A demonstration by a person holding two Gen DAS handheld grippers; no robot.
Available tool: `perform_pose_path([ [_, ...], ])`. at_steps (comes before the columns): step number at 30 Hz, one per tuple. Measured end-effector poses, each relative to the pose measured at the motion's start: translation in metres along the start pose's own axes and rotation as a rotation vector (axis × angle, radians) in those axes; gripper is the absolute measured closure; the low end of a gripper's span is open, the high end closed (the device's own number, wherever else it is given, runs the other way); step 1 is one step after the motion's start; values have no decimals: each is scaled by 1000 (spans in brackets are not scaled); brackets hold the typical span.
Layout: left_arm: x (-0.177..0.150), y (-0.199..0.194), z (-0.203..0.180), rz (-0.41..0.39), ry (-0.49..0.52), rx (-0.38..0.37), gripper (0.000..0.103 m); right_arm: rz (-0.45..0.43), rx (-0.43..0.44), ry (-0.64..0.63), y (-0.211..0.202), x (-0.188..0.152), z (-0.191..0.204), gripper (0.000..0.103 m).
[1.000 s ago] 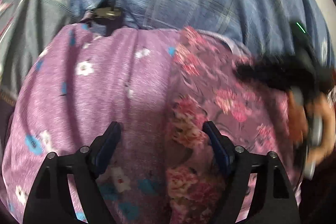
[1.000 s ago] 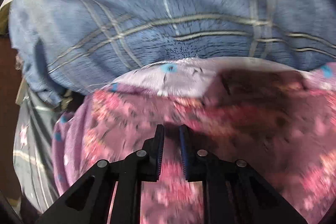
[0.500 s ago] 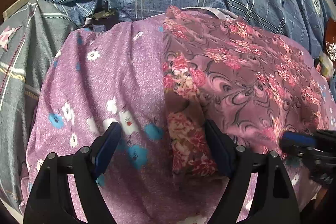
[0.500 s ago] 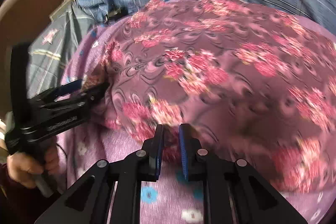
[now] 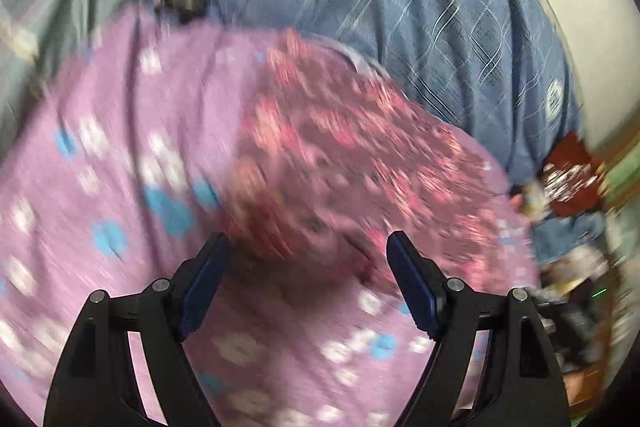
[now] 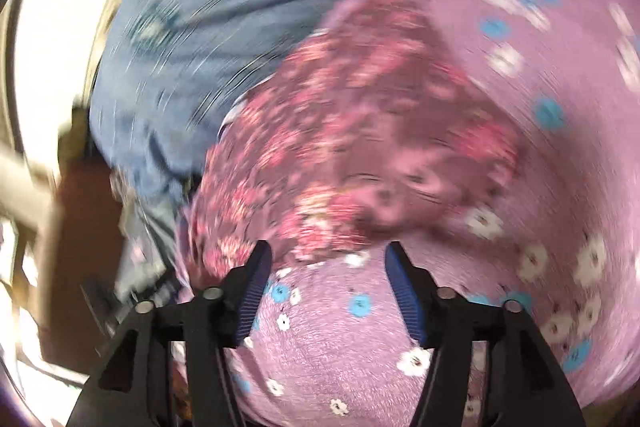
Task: Fold small clothes
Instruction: 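Grasp the folded shirt edge with the left gripper and fold it over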
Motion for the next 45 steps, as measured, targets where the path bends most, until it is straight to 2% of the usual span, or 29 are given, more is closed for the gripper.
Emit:
perform_pose_path([
  [3,-11,18,9,65,-143,-51,22,-13,43,144,8,2,-25,38],
  [5,-14,35,15,149,-229,-91,22,-13,44,215,20,3,-35,37],
  [6,-13,41,19,156,-271,-110,22,-19,52,251,25,4,-39,37],
  [8,-6,41,22,105,-307,-141,20,-37,90,283,33,10,-43,37],
  [11,4,49,24,85,-393,-217,20,-97,100,292,41,22,-44,36],
  [15,14,52,29,35,-485,-282,20,-162,121,269,50,37,-46,39],
  [16,16,53,28,21,-488,-295,20,-179,115,243,51,39,-45,41],
  [17,18,54,27,9,-482,-304,21,-187,95,204,53,41,-42,56],
  [18,20,55,25,-6,-470,-300,22,-189,51,159,56,43,-40,79],
  [19,20,57,24,-15,-462,-288,34,-181,19,134,60,44,-42,84],
  [20,21,60,24,-20,-451,-267,60,-173,16,134,63,44,-45,86],
  [21,21,63,27,-14,-445,-244,74,-184,37,154,61,46,-48,87],
  [23,19,67,33,-6,-468,-243,80,-208,22,124,55,48,-45,89],
  [25,19,62,34,-16,-460,-245,83,-242,-7,70,47,49,-36,90],
  [28,16,44,20,-35,-401,-245,84,-308,-27,6,28,50,-23,91],
  [31,6,24,5,-35,-345,-263,84,-348,-38,-1,8,49,-20,92],
  [35,-6,22,4,-6,-313,-224,83,-377,-57,-22,-15,40,-18,92],
  [37,-15,42,18,60,-325,-152,76,-301,-119,-19,-2,39,-26,91],
  [38,-21,50,27,100,-369,-147,75,-245,-152,0,8,38,-35,90],
  [39,-22,51,33,92,-429,-191,75,-174,-177,45,20,36,-48,88],
  [40,-20,50,34,103,-447,-210,73,-121,-164,105,28,34,-60,87],
  [41,-19,49,32,113,-434,-213,65,-129,-120,150,25,35,-65,78],
  [42,-17,48,30,112,-421,-222,62,-130,-115,175,18,37,-67,71],
  [45,-18,46,31,86,-442,-241,61,-199,-189,142,-6,41,-64,67],
])
Point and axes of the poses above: each gripper's, at about its wrist camera, not at the fingertips, and y roughly the way its jaws point, z to its left, x to its top, the point moved 5 cm from there along y, roughly the way its jaws point, and after that the axes turned 6 degrees about -y, right-handed, at the moved point
